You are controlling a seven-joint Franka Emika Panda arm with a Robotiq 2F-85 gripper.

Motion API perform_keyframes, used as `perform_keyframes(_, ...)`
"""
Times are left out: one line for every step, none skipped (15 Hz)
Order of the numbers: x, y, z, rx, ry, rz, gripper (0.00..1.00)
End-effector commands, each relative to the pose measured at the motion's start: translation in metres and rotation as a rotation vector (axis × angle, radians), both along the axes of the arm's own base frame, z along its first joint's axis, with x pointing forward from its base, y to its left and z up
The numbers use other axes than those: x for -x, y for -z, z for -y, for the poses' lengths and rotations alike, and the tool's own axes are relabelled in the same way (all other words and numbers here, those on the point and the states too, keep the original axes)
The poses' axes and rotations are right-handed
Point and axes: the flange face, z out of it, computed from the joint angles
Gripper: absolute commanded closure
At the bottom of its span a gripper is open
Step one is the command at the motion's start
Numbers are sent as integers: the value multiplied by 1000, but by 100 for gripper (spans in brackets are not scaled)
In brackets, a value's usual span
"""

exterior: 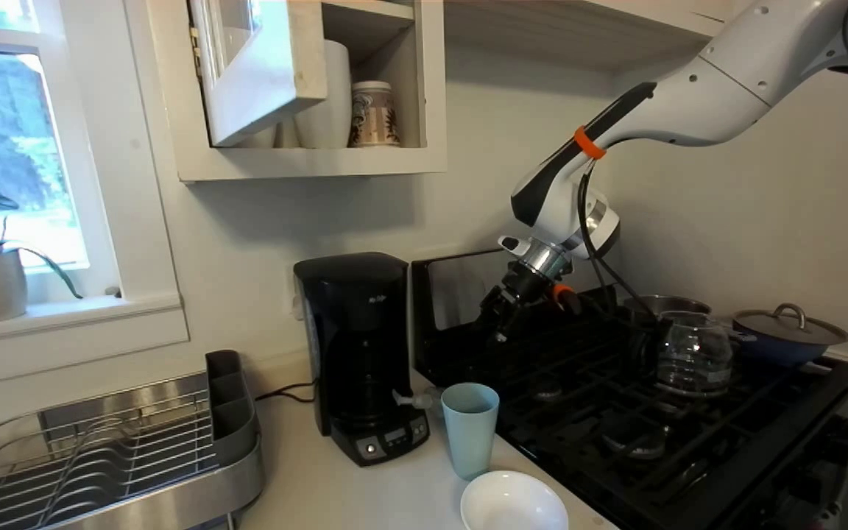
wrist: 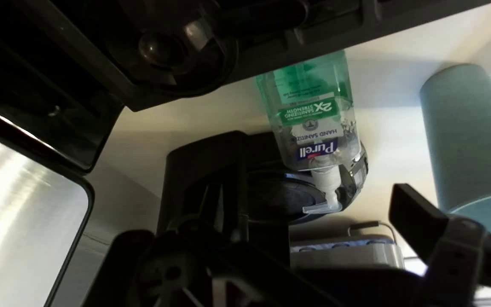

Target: Remove the bottle from the top of the stove

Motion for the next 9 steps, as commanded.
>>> perform_keyframes(15,-20,-23,182,-32,31,0)
perform_keyframes(17,-20,-31,231,-48,35,0)
perform_keyframes(20,-18,-40,280,-68,34,0)
perform_keyframes(22,-16,-47,331,-86,29,0)
perform_keyframes(21,-14,-55,382,-111,21,0)
perform_keyframes(18,-15,-60,439,-133,21,0)
perform_keyframes(15,-17,-63,496,-146,28,0)
perform_keyframes(13,-21,-64,553,-165,29,0)
perform_keyframes(11,-27,-61,611,-174,32,0)
